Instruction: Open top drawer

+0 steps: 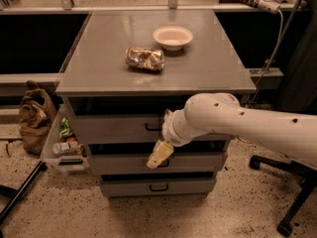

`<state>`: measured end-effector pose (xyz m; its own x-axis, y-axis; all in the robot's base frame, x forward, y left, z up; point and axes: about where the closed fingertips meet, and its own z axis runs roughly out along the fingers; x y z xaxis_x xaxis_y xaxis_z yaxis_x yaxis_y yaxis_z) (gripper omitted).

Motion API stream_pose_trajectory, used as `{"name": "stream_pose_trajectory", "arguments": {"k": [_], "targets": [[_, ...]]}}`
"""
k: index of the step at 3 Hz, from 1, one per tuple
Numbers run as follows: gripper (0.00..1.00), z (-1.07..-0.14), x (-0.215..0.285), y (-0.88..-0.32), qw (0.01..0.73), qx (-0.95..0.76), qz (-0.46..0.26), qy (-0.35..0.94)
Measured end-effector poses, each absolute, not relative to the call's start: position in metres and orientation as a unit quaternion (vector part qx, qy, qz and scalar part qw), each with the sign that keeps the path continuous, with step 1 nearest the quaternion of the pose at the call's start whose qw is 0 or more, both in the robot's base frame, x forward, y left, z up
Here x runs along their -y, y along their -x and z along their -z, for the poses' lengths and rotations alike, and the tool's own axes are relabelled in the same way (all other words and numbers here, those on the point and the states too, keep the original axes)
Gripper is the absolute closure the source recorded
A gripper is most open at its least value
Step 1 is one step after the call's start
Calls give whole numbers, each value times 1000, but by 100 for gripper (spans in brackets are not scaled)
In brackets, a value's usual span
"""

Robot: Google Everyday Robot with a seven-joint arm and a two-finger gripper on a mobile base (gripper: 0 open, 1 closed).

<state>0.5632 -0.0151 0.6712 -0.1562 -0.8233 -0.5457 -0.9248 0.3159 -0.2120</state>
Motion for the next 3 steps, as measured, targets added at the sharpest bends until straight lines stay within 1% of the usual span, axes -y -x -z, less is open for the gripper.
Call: {"name": "stream_pose_trajectory", "arguments": {"k": [1, 2, 3], "targets": [[0, -671, 13, -564, 296, -755, -87, 579], [0, -671, 6, -570, 305, -747, -72, 586], [0, -677, -2, -573, 324, -734, -43, 595]]}}
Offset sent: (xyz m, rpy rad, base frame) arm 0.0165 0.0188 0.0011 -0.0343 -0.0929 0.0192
